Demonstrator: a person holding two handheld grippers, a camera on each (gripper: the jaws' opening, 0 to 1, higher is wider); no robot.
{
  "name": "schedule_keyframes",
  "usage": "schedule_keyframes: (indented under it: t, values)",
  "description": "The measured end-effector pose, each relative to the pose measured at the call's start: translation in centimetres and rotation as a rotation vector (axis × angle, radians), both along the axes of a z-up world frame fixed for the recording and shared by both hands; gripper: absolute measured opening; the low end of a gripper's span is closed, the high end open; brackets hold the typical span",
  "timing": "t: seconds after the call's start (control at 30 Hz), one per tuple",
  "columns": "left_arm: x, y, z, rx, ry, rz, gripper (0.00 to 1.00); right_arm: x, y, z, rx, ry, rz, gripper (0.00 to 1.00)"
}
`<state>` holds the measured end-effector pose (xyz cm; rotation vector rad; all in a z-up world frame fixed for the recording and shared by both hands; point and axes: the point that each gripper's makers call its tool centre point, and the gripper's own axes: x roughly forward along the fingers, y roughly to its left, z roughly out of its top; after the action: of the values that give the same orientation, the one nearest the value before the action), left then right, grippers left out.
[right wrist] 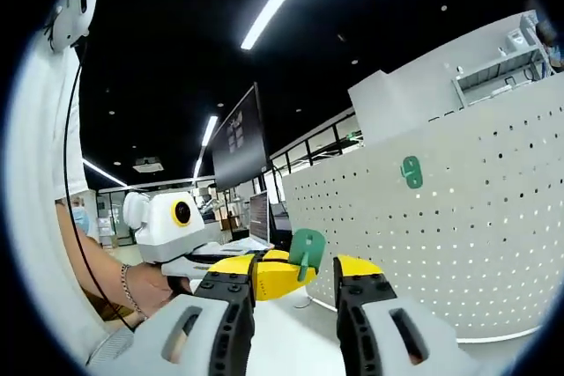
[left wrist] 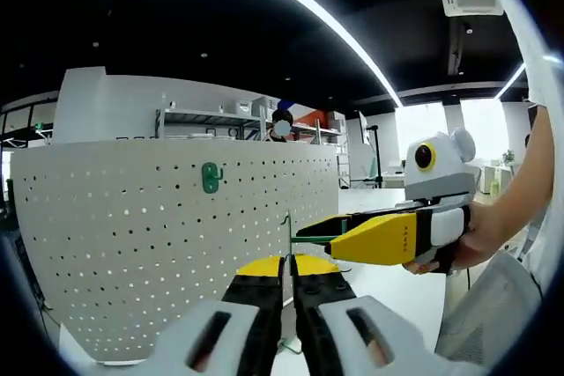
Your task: Insert the hook assembly into the mounting plate slot until the hook locks in place.
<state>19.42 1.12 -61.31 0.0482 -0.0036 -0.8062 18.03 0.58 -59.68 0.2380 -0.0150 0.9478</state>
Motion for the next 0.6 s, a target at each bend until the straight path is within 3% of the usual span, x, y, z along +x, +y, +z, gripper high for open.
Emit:
schedule_keyframes:
  t: [0.3,0.6]
  values:
    - [-0.15,-0.39,0.01,0.003,-0.001,-0.002,0.03,0.10,0.26,0.07,-0.008,-0.007,-0.001,0.13]
    - [-0.19,-0.39,0.08,-0.003,0.000,0.004,0.03,0.44,0.12,0.35,-0.008,-0.011,-0.033,0.08]
